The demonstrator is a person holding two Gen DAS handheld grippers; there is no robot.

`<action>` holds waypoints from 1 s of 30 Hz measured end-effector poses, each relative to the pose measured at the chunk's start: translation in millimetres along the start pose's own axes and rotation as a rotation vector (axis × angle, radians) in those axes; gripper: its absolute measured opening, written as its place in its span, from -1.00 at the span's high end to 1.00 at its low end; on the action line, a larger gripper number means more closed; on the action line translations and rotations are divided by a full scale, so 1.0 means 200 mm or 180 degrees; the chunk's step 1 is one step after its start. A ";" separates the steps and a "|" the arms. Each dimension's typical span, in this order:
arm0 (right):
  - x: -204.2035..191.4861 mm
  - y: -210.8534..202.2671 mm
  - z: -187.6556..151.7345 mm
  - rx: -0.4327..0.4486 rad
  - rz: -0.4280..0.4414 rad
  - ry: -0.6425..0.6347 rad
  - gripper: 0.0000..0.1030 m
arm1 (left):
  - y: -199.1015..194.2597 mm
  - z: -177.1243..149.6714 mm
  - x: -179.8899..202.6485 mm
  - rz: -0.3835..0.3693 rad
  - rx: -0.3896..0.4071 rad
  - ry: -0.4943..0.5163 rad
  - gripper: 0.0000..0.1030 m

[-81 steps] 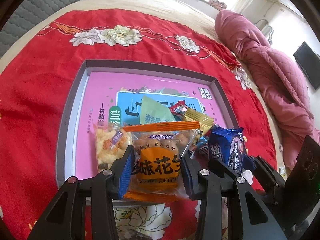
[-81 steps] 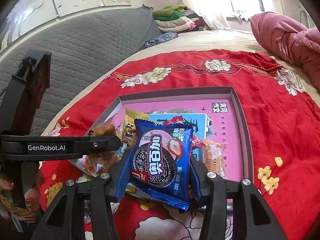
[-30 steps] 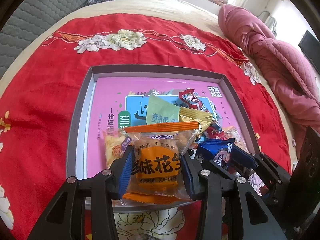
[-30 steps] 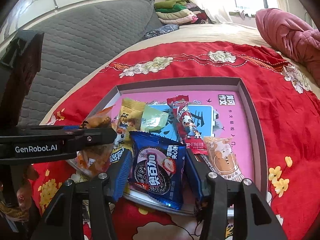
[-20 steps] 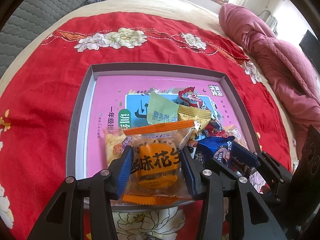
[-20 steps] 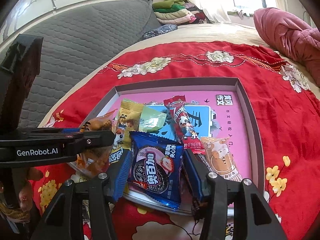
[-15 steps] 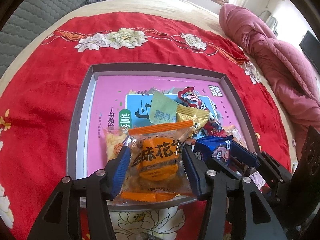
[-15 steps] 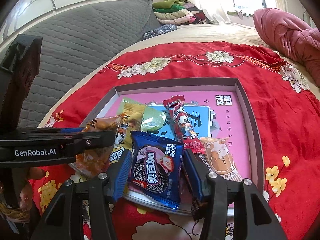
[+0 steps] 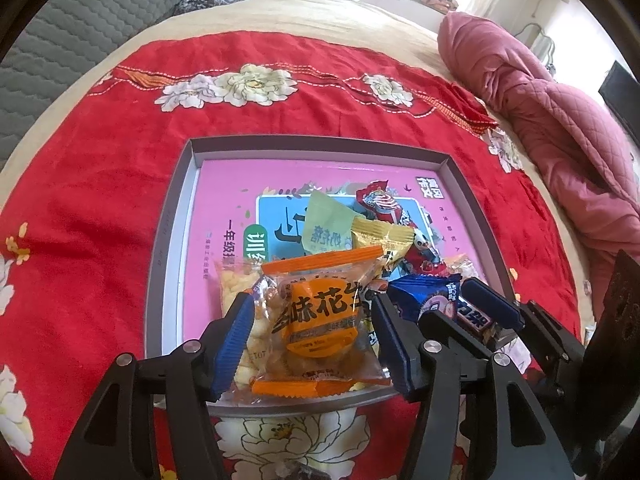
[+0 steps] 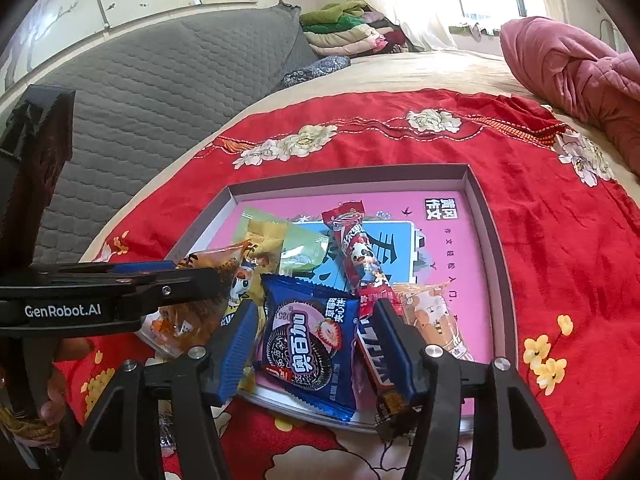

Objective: Organize snacks
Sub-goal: 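Lower the blue cookie pack into the tray with the right gripper while the left lowers the peanut bag, then open both grippers and withdraw them from the tray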

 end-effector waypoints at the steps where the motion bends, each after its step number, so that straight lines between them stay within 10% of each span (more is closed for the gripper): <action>1: 0.00 0.00 0.00 0.0008 0.0000 -0.0001 -0.15 | -0.01 0.00 0.00 0.0005 0.0007 0.0002 -0.23; 30: -0.13 -0.35 0.02 0.0513 -0.0011 -0.0284 -0.58 | -0.27 0.00 0.00 -0.0094 0.0260 0.0030 -0.34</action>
Point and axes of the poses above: each gripper's, at about its wrist camera, not at the fingertips, and y roughly the way its jaws point, x to its right, z to its top, the point moved 2 cm from there along y, roughly the way its jaws point, and after that the axes turned 2 degrees about z, right-handed, at the moved point
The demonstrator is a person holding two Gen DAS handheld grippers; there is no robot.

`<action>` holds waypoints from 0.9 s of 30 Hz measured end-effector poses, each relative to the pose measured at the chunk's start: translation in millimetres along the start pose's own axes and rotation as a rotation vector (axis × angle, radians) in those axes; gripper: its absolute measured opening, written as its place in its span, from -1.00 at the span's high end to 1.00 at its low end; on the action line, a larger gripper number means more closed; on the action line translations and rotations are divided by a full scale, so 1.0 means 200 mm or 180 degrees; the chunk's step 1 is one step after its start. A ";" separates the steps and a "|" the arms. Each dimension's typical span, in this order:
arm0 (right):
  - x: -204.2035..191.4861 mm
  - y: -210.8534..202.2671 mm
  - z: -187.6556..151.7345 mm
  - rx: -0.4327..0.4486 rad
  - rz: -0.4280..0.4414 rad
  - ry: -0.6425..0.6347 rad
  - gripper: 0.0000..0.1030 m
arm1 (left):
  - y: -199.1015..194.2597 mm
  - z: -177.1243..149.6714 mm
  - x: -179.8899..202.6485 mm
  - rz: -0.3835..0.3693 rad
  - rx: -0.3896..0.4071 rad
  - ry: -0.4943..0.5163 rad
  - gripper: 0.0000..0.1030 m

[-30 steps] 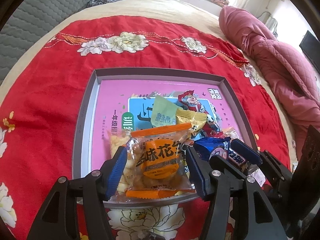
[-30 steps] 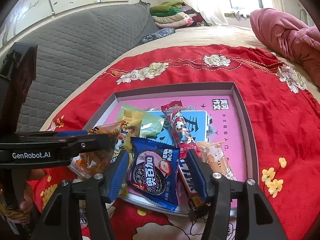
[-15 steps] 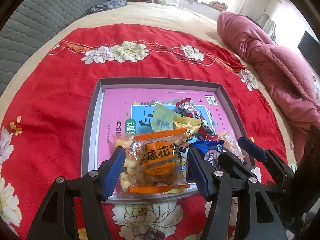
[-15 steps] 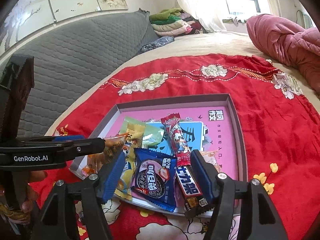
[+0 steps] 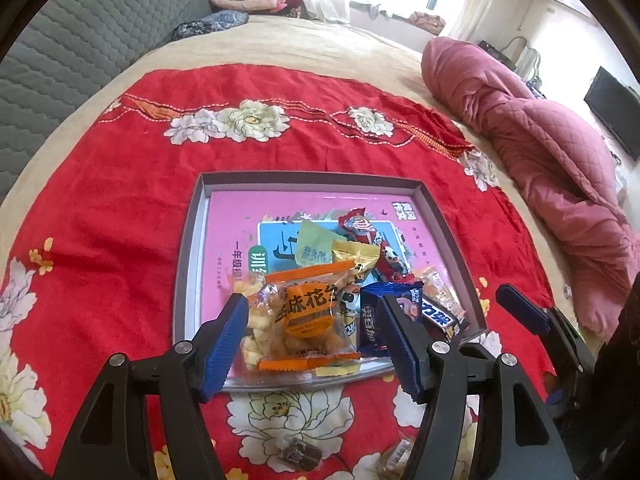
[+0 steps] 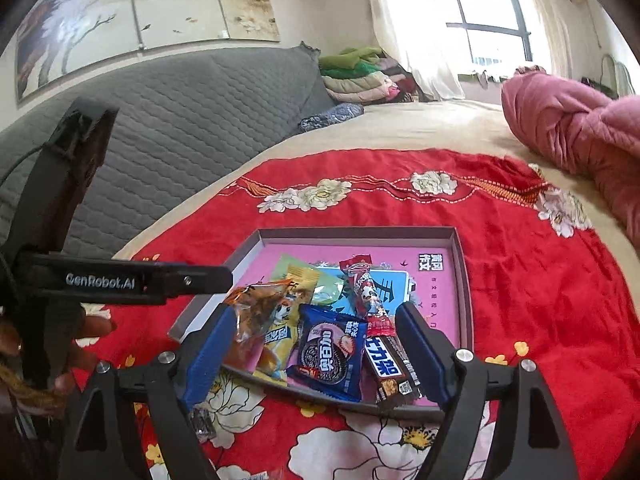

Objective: Organize snacks
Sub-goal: 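Open both grippers and withdraw them from the tray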

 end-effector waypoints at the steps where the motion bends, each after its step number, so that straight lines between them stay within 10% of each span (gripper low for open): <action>1: -0.01 -0.01 0.00 0.0011 -0.0008 -0.0009 -0.59 | -0.01 0.00 0.00 -0.0005 0.0004 -0.0004 -0.34; 27: -0.03 -0.16 -0.07 -0.0054 -0.0256 0.0046 -0.71 | -0.09 -0.10 -0.04 0.0018 -0.0015 0.0114 -0.44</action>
Point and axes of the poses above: each gripper's, at about its wrist camera, not at the fingertips, and y roughly the way its jaws point, x to its right, z to its top, the point moved 2 cm from there along y, roughly the way its jaws point, and after that the axes turned 2 degrees about z, right-handed, at the moved point
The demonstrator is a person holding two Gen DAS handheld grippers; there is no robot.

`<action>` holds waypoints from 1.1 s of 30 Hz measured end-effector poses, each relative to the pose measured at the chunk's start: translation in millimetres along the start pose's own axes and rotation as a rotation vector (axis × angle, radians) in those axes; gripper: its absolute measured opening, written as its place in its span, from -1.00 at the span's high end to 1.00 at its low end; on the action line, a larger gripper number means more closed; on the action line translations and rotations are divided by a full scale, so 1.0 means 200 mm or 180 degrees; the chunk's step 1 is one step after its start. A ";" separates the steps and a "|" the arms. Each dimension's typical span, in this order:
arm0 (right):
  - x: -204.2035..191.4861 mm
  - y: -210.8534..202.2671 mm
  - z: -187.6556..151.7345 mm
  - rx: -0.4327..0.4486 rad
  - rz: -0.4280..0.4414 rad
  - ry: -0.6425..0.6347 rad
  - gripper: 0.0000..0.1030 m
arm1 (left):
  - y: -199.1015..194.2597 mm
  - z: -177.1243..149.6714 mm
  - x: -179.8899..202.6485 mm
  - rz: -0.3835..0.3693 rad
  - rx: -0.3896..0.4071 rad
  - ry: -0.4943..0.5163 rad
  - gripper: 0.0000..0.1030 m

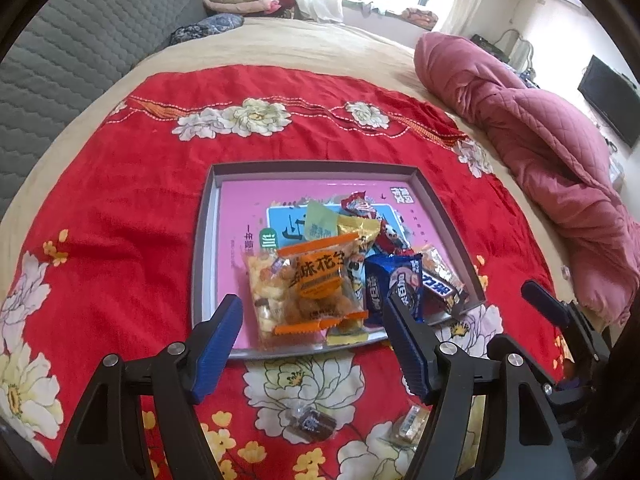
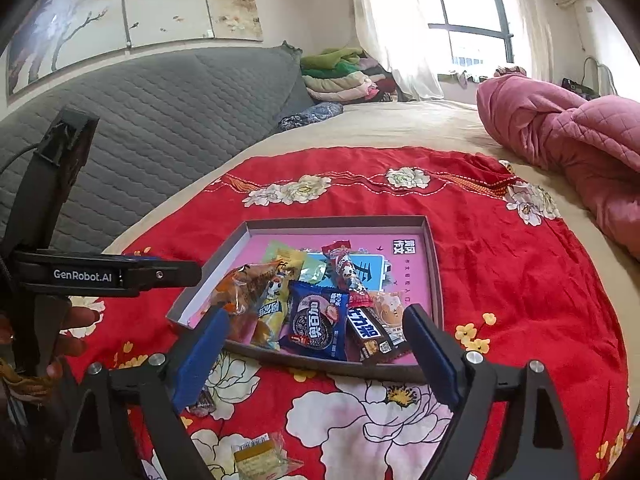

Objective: Organize snacks
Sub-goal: 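Open both grippers and withdraw them from the tray, then move both open grippers toward the snacks lying on the bed cover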

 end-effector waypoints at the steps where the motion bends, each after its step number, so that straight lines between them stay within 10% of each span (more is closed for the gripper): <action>1: -0.01 0.00 0.00 -0.0007 -0.0013 -0.0015 -0.71 | 0.00 -0.01 0.00 -0.0002 0.0003 0.0001 -0.44; 33: -0.10 -0.05 -0.10 -0.0248 0.0007 -0.0148 -0.72 | 0.01 -0.18 -0.02 -0.0099 -0.0229 0.0082 -0.44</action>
Point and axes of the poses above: each gripper's, at about its wrist camera, not at the fingertips, and y roughly the way its jaws point, x to its right, z to its top, the point moved 2 cm from there along y, roughly the way its jaws point, and after that the axes turned 2 degrees about z, right-handed, at the moved point
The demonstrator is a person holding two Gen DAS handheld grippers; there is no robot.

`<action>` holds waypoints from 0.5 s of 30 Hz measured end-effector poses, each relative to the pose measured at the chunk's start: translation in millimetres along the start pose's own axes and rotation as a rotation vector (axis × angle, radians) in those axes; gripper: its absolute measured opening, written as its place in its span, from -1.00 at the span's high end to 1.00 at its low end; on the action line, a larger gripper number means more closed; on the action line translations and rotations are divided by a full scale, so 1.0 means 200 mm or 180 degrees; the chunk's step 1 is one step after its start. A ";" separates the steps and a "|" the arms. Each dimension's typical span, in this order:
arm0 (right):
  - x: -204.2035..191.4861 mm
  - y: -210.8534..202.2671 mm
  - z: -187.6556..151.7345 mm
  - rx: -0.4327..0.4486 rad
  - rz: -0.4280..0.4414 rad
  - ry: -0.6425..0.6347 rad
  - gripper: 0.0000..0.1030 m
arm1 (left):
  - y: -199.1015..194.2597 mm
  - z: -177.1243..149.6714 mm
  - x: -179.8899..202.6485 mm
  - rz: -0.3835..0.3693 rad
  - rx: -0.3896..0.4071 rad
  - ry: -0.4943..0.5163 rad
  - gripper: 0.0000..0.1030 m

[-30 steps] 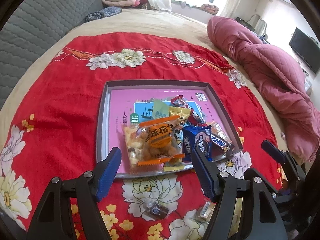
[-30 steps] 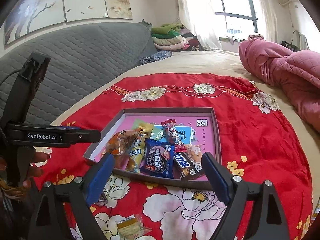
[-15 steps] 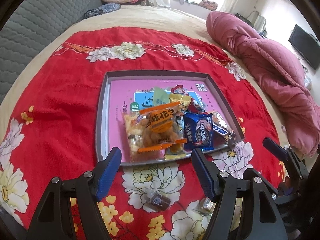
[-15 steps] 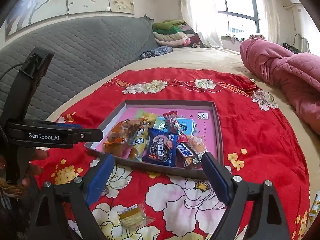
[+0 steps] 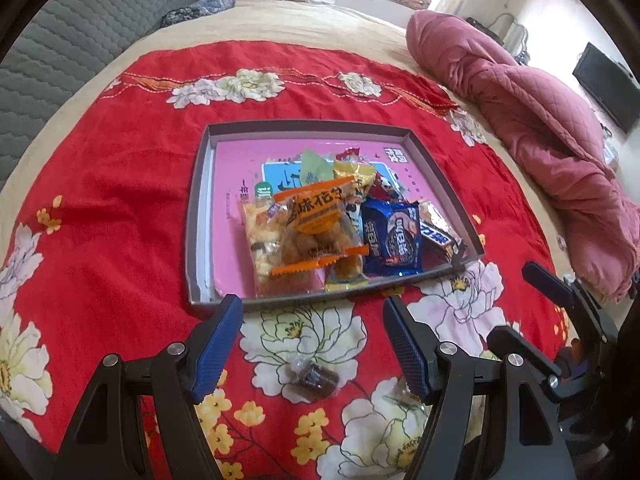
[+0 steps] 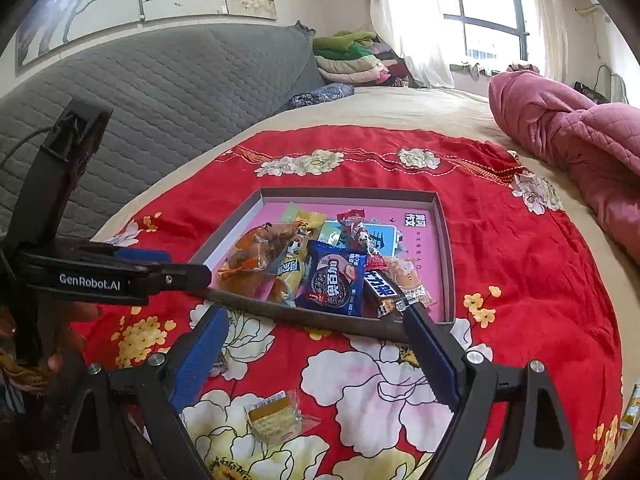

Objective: Organize snacks
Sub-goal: 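Move both open grippers toward the snacks lying on the bed cover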

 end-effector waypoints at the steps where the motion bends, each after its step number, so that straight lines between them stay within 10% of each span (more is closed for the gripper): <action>1: 0.00 0.00 0.00 -0.0020 -0.0010 -0.0001 -0.72 | 0.00 -0.01 0.00 -0.0018 -0.0016 0.0005 -0.44; 15: -0.06 0.03 -0.05 -0.0467 -0.0017 -0.0180 -0.72 | 0.01 -0.09 -0.06 -0.0125 -0.0156 -0.0070 -0.44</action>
Point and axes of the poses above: each gripper's, at about its wrist camera, not at the fingertips, and y roughly the way its jaws point, x to its right, z to its top, the point moved 2 cm from there along y, roughly the way its jaws point, and after that the axes turned 2 degrees about z, right-handed, at the moved point
